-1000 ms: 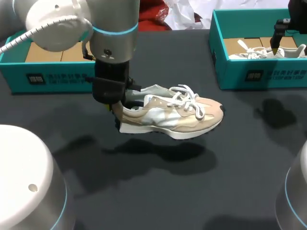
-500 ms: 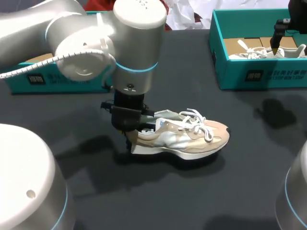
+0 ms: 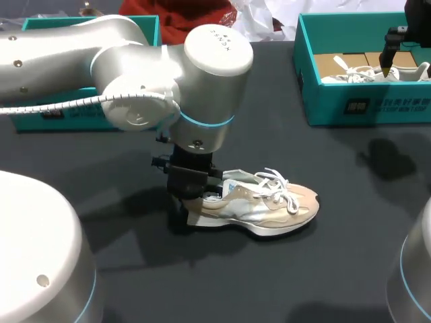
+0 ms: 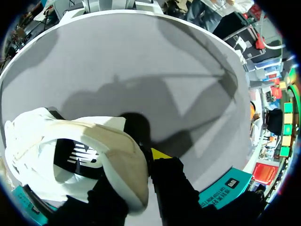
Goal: Take the shoe out of the shoebox, open the shoe tongue, remove and reinsert the insole, then place the shoe into the shoebox
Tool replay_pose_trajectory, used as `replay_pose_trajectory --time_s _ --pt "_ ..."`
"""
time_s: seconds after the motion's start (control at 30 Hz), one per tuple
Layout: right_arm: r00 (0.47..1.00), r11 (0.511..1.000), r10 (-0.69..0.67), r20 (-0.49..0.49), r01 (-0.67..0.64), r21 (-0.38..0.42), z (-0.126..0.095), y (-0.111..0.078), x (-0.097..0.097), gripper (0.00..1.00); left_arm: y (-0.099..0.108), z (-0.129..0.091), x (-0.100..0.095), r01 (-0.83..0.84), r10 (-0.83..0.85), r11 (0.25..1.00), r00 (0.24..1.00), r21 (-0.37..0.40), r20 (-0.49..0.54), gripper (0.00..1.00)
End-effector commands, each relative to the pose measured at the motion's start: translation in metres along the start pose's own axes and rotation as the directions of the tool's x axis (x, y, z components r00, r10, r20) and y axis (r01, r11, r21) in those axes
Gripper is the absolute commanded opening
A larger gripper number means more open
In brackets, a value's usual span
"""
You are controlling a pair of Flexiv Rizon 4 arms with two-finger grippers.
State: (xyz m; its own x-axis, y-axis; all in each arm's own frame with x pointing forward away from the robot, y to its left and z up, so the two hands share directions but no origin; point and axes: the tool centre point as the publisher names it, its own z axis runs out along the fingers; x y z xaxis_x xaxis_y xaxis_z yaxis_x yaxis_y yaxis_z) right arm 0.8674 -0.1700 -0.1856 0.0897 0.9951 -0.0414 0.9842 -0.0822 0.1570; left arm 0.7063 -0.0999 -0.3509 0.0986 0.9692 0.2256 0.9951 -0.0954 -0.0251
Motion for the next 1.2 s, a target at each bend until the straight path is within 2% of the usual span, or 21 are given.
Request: replay_pose_trajectory --time_s 0.03,0.67,0.7,0.73,0.87,0.9,1.0,1.2 --pt "1.0 1.0 0.0 -0.001 0.0 -0.001 0.0 -0.001 0.0 1.0 0.002 0.007 -0.006 -0.007 0.007 1.0 1.0 -0.001 -0.008 0.0" --pt "1.0 1.0 0.0 -0.001 0.0 -0.001 0.0 -0.001 0.0 1.0 0.006 0.024 -0.005 -0.047 0.047 0.999 0.999 -0.026 -0.026 0.0" --pt "1.0 1.0 0.0 -0.001 0.0 -0.001 0.0 -0.001 0.0 1.0 0.006 0.024 -0.004 -0.048 0.047 0.999 0.999 -0.027 -0.026 0.04" --pt "1.0 1.0 0.0 -0.001 0.0 -0.001 0.0 -0.001 0.0 1.0 0.006 0.024 -0.004 -0.048 0.047 0.998 0.999 -0.027 -0.025 0.31" --pt "1.0 1.0 0.0 -0.001 0.0 -0.001 0.0 -0.001 0.0 1.0 0.008 0.022 -0.004 -0.044 0.043 0.999 0.999 -0.03 -0.014 0.93" --pt "1.0 1.0 0.0 -0.001 0.0 -0.001 0.0 -0.001 0.0 1.0 0.008 0.021 -0.003 -0.043 0.043 0.999 0.999 -0.032 -0.009 1.0" --pt "1.0 1.0 0.0 -0.001 0.0 -0.001 0.0 -0.001 0.0 1.0 0.009 0.012 0.001 -0.038 0.038 0.999 0.999 -0.04 0.021 1.0" --pt "1.0 1.0 0.0 -0.001 0.0 -0.001 0.0 -0.001 0.0 1.0 0.011 -0.027 0.013 -0.001 0.008 0.998 0.992 -0.058 0.124 1.0"
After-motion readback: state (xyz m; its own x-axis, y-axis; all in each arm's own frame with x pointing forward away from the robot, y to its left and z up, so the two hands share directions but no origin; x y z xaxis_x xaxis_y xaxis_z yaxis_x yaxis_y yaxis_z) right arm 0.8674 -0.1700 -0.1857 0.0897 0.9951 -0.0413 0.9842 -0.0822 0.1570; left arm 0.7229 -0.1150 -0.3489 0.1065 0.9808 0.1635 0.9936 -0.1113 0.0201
